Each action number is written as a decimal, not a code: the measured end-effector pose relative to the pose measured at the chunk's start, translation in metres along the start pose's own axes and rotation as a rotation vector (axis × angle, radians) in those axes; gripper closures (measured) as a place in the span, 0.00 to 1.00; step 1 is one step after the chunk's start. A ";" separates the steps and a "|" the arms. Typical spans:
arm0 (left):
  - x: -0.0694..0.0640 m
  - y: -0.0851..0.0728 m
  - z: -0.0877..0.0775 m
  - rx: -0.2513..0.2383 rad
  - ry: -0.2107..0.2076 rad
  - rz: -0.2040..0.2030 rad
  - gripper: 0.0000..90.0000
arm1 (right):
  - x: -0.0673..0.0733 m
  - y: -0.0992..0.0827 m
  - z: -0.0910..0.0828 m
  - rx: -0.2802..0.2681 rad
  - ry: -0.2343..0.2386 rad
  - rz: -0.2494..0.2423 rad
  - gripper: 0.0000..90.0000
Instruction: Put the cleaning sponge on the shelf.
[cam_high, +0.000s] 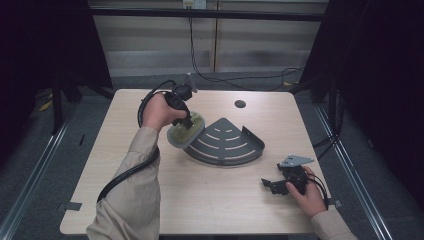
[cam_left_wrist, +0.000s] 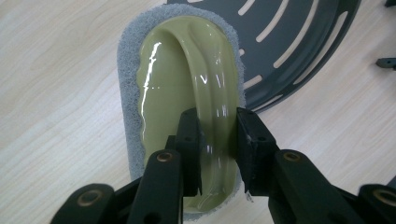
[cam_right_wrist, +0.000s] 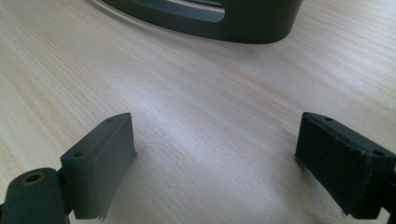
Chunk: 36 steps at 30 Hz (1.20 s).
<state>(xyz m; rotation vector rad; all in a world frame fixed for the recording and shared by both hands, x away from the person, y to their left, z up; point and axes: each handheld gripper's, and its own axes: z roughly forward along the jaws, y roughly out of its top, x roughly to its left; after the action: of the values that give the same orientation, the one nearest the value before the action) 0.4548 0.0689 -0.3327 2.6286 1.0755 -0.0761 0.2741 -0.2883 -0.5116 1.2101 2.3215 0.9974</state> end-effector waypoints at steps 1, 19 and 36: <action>0.000 0.001 0.001 -0.002 -0.006 -0.001 0.80 | 0.000 0.000 0.000 0.000 0.000 0.000 0.12; -0.005 0.022 0.014 0.016 0.003 0.032 0.80 | 0.000 0.000 0.000 0.002 0.000 -0.001 0.12; -0.010 0.037 0.027 0.012 -0.004 0.056 0.80 | 0.000 0.000 0.000 0.002 0.001 -0.001 0.12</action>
<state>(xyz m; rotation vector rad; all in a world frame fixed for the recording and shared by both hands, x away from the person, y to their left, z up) 0.4751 0.0293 -0.3474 2.6667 1.0020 -0.0757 0.2741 -0.2885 -0.5114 1.2097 2.3242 0.9961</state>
